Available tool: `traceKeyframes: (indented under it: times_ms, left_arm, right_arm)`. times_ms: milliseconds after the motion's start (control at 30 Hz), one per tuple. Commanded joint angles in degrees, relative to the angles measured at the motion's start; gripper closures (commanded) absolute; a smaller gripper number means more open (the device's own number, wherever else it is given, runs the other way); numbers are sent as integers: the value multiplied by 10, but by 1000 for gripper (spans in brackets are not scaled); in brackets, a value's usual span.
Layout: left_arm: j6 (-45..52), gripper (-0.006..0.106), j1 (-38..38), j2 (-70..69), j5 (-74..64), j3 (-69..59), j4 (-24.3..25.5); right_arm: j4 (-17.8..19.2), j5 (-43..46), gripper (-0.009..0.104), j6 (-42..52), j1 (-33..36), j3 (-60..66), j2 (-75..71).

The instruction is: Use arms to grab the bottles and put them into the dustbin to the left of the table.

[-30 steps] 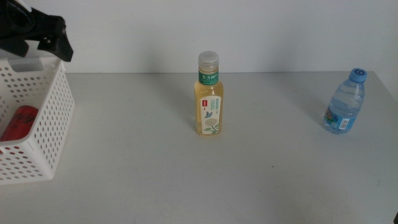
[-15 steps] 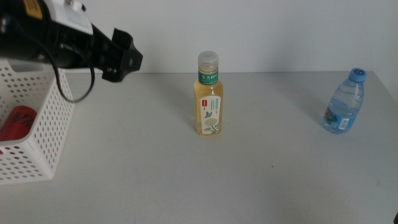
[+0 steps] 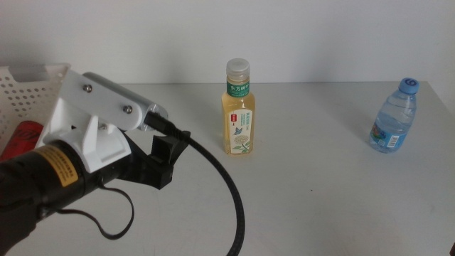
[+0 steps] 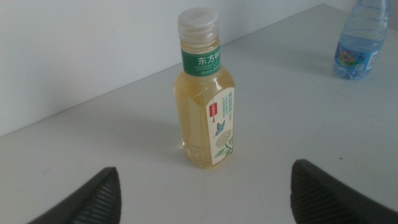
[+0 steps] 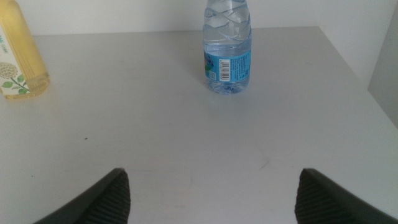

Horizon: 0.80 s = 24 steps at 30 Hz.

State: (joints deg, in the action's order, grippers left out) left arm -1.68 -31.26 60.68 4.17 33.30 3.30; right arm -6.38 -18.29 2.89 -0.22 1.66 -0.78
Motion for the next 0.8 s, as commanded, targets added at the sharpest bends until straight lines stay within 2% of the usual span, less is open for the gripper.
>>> traceKeyframes:
  times_ms: [0,233,433,567,767]
  left_arm:
    - [-7,7,-3,-9,91,-10,0]
    - [-21,7,-7,-5,118,-27,0]
    - [-22,7,-22,54,154,-12,0]
    - [-17,7,-53,121,198,15,-41]
    - [35,7,-82,227,263,64,-130]
  right_arm:
    - [3,41,27,5,-4,-6,-12]
    - [3,41,27,5,-4,-6,-12]
    - [3,41,27,5,-4,-6,-12]
    - [3,41,27,5,-4,-6,-12]
    - [3,41,27,5,-4,-6,-12]
